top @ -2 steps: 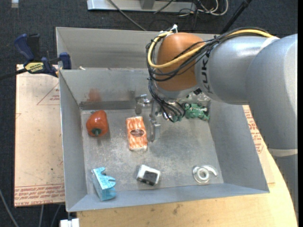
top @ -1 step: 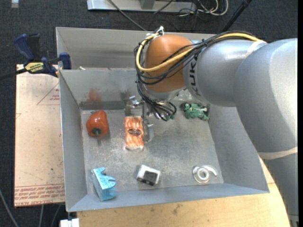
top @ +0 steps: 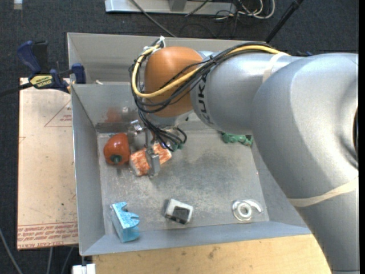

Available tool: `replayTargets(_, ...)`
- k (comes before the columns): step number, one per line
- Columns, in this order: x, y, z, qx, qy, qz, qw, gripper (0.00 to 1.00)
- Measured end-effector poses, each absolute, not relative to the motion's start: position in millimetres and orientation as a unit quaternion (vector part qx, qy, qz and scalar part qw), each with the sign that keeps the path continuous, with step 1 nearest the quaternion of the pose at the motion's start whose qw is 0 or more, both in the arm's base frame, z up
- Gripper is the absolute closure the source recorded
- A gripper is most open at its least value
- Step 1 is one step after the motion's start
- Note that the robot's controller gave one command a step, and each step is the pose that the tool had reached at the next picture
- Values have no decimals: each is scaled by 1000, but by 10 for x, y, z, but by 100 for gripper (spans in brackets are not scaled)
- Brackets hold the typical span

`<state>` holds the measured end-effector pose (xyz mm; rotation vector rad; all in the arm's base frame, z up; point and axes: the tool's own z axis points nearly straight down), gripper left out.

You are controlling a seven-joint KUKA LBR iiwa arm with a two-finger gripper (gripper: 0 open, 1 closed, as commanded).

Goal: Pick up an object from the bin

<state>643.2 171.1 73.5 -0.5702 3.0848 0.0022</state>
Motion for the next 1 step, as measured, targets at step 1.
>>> replayTargets(1,6356,595,702,-373,928,0,1,100)
